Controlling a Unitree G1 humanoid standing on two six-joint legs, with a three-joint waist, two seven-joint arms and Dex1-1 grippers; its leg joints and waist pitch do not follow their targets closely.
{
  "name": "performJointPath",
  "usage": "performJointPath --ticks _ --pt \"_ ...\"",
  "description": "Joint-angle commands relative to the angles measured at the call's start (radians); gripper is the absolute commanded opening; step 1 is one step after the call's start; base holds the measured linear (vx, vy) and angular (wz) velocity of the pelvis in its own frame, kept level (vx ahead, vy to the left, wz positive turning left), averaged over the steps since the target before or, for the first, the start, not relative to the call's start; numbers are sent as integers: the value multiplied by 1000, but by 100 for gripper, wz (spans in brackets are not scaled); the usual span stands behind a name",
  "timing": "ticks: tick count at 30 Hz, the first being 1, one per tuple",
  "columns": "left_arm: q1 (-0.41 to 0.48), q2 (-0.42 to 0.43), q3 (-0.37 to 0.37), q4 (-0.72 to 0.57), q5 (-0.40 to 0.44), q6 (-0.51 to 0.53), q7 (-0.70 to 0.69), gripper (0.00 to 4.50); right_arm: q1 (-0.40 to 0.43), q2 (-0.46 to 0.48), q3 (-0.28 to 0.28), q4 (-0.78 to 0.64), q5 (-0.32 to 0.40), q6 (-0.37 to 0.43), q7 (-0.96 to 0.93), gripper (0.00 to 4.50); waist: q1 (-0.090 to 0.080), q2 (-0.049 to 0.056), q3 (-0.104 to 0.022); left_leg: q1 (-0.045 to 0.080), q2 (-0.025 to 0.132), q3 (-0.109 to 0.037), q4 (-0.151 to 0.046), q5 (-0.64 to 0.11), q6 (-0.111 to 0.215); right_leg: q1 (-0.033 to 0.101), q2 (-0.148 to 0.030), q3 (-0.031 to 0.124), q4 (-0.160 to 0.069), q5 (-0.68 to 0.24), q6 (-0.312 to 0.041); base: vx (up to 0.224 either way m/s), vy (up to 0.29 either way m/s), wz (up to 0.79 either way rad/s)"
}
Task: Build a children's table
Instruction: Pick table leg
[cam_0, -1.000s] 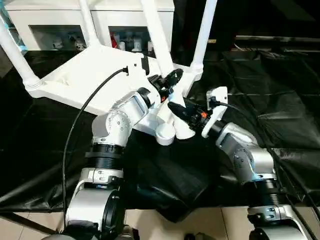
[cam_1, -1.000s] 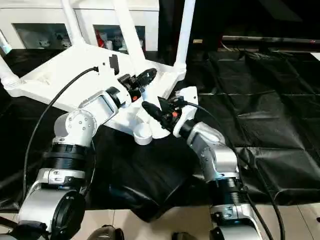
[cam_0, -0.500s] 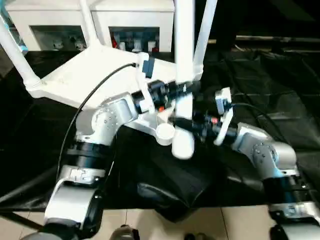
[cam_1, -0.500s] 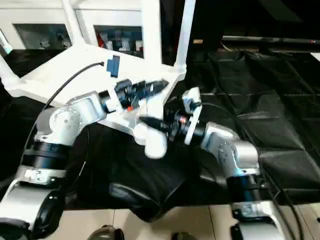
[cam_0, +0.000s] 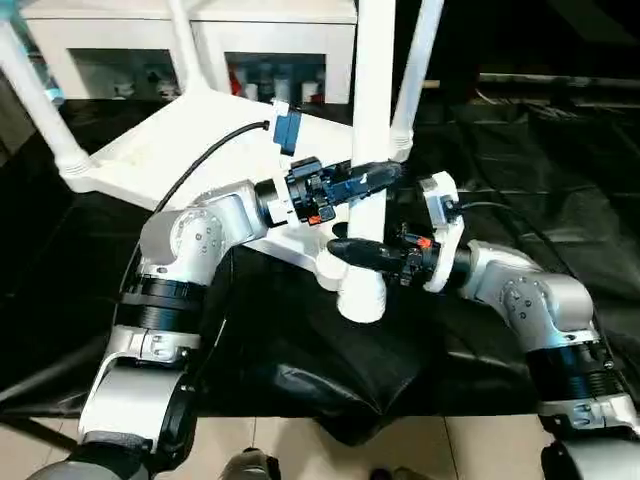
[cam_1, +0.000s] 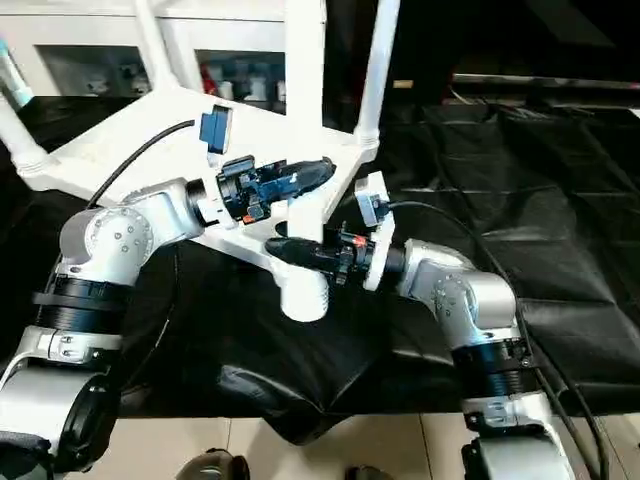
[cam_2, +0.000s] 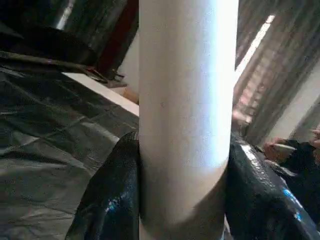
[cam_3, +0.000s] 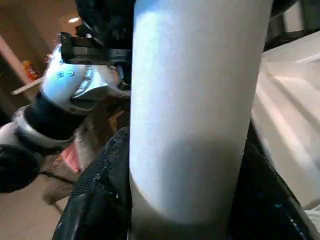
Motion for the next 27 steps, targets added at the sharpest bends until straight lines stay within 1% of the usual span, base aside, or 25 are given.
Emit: performJointPath --ticks 1,2,3,4,5,6,7,9,10,11,12,13,14,15,16,18,19,20,21,22,24,25,26,27 --pt "-38 -20 18 -18 -5 -19 40 258 1 8 3 21 -82 -24 -114 191 -1 -5 -104 32 43 -27 -76 -224 -17 52 -69 50 -78 -340 -176 0 0 0" --pt "-36 -22 18 -19 2 -25 51 258 -2 18 1 30 -94 -32 -142 191 -2 -5 -103 32 41 -27 -77 -230 -22 52 -68 49 -80 -352 -171 0 0 0" --pt "-32 -33 20 -28 16 -38 86 271 -7 32 0 39 -112 -39 -183 191 -1 -5 -103 33 42 -27 -77 -228 -29 51 -69 50 -82 -353 -167 0 0 0" --pt "-27 -52 18 -36 50 -65 151 271 -8 48 4 38 -132 -50 -224 191 -2 -5 -103 32 41 -28 -77 -228 -31 52 -69 50 -79 -351 -166 0 0 0" --pt "-23 -66 16 -42 73 -85 195 300 -8 58 7 35 -145 -56 -249 190 -2 -6 -104 31 43 -29 -78 -226 -32 51 -69 51 -80 -347 -160 0 0 0" --pt "-23 -69 16 -43 75 -86 201 300 -8 60 8 35 -147 -56 -252 190 -2 -7 -104 32 41 -28 -79 -230 -31 52 -67 50 -82 -349 -153 0 0 0" --pt "-16 -110 23 -50 112 -119 307 306 -10 82 20 34 -183 -76 -313 190 -2 -7 -104 31 43 -28 -78 -226 -34 53 -68 51 -79 -342 -152 0 0 0" --pt "-13 -134 31 -50 126 -135 362 313 -14 94 28 37 -206 -88 -355 190 -3 -10 -105 27 41 -27 -77 -214 -29 55 -69 51 -80 -334 -147 0 0 0" --pt "-11 -143 34 -50 132 -141 381 340 -16 100 28 40 -209 -89 -369 190 -2 -10 -105 28 38 -26 -77 -211 -21 55 -68 51 -83 -338 -142 0 0 0" --pt "-9 -159 38 -42 154 -159 437 340 -22 116 22 46 -213 -88 -405 190 -3 -10 -105 25 39 -27 -77 -206 -20 55 -67 51 -81 -332 -142 0 0 0" --pt "-9 -169 41 -33 172 -172 480 340 -26 126 18 50 -217 -88 -429 190 -2 -9 -105 26 38 -27 -77 -205 -19 54 -66 50 -82 -330 -140 0 0 0" --pt "-11 -174 43 -20 199 -191 525 349 -31 134 19 52 -227 -91 -448 190 -5 -9 -105 26 39 -27 -77 -209 -16 53 -65 51 -83 -326 -139 0 0 0" --pt "-11 -175 43 -17 204 -195 534 320 -31 136 19 53 -230 -92 -452 190 -6 -10 -105 26 39 -28 -78 -215 -15 54 -64 49 -83 -332 -134 0 0 0" --pt "-11 -175 43 -17 204 -195 534 310 -31 136 19 53 -230 -92 -452 190 -6 -10 -105 26 38 -27 -78 -215 -14 54 -64 49 -84 -335 -131 0 0 0" --pt "-13 -190 57 -9 226 -223 587 308 -34 156 14 53 -243 -94 -482 190 -9 -13 -104 26 38 -27 -78 -216 -13 54 -64 50 -86 -342 -124 0 0 0" --pt "-13 -192 59 -8 229 -224 596 318 -35 159 13 53 -244 -94 -487 189 -12 -13 -103 26 37 -28 -79 -220 -14 53 -63 48 -86 -348 -123 0 0 0" --pt "-12 -198 63 -5 242 -227 630 285 -38 172 13 51 -249 -95 -503 189 -12 -12 -103 27 38 -27 -79 -222 -15 52 -64 49 -86 -351 -123 0 0 0" --pt "-11 -198 62 -5 246 -226 639 285 -40 175 15 51 -251 -97 -508 189 -14 -12 -103 25 37 -28 -79 -225 -16 53 -64 49 -86 -355 -122 0 0 0" --pt "-9 -199 61 -4 249 -230 648 266 -41 179 15 51 -252 -98 -515 189 -16 -12 -103 26 37 -28 -79 -228 -14 52 -64 49 -87 -358 -119 0 0 0" --pt "-7 -200 61 -4 248 -229 651 271 -43 180 16 52 -253 -99 -520 189 -15 -11 -103 28 37 -28 -79 -228 -14 50 -65 49 -89 -359 -120 0 0 0" --pt "-3 -203 63 -7 250 -231 660 274 -49 184 14 54 -254 -103 -530 189 -15 -11 -103 27 38 -28 -79 -226 -15 51 -64 49 -87 -353 -121 0 0 0" --pt "-3 -204 67 -8 249 -233 664 235 -53 184 15 52 -255 -107 -531 189 -16 -10 -103 27 38 -28 -80 -228 -15 51 -64 49 -86 -349 -123 0 0 0" --pt "-6 -204 71 -8 248 -237 667 219 -56 184 15 49 -259 -111 -530 189 -17 -9 -103 27 37 -27 -79 -232 -16 51 -63 49 -87 -346 -122 0 0 0" --pt "-6 -204 71 -8 248 -237 667 219 -56 184 15 49 -259 -111 -530 189 -16 -10 -103 27 37 -27 -79 -230 -14 51 -63 49 -87 -343 -122 0 0 0"
